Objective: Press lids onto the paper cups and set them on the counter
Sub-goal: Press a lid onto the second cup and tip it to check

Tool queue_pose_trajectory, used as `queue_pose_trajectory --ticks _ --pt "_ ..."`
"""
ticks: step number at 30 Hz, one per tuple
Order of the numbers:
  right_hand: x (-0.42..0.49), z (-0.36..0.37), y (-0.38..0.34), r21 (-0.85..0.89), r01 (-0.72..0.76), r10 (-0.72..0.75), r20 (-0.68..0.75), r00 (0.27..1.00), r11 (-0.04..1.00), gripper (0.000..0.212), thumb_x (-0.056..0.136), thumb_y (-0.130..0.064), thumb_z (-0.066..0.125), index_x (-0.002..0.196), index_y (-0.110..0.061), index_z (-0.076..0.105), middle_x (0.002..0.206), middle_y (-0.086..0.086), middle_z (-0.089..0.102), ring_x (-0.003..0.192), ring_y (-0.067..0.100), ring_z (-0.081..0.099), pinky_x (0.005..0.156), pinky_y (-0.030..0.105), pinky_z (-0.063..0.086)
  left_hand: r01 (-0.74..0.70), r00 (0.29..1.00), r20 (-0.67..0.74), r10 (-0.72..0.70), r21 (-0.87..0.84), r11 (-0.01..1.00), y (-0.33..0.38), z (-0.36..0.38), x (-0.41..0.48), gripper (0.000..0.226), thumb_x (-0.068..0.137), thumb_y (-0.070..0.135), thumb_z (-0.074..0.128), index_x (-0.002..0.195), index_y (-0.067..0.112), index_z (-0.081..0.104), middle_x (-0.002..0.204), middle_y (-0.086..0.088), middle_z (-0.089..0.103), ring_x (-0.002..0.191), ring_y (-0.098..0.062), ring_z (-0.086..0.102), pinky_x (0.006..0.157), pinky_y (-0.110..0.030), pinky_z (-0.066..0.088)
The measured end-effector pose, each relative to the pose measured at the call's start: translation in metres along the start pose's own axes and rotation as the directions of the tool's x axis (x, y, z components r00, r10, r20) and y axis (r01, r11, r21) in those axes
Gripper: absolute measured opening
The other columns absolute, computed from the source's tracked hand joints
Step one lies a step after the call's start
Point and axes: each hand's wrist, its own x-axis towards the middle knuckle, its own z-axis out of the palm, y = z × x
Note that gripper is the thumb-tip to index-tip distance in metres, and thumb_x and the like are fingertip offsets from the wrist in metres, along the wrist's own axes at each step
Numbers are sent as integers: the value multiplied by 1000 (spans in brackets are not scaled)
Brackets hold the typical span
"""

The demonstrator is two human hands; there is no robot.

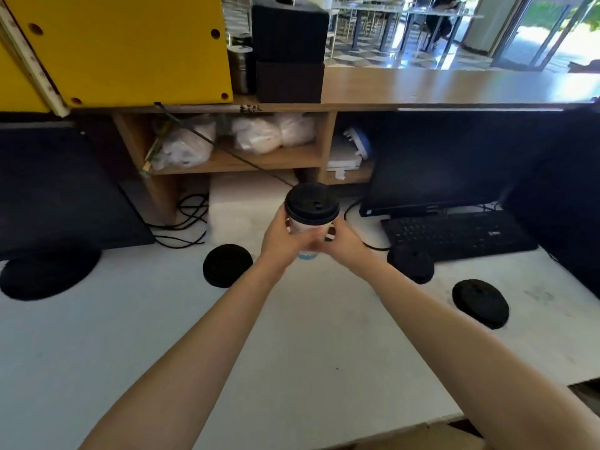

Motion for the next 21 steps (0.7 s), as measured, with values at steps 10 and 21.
queue_pose_trajectory --ticks 10,21 --pt "-13 59 82 50 -118 118 -12 993 992 66 75 11 70 132 -6 43 120 1 52 101 6 52 70 0 44 132 990 -35 -133 -29 991 -101 0 -21 81 76 18 76 143 27 30 136 5 50 121 -9 46 97 -24 40" --pt "-9 87 99 -1 -125 124 50 991 992 66 79 5 68 137 -10 39 134 7 49 115 12 47 78 -3 39 118 983 -139 -122 -33 992 -130 -12 -27 73 79 17 73 141 20 34 131 8 51 122 -7 48 92 -11 40"
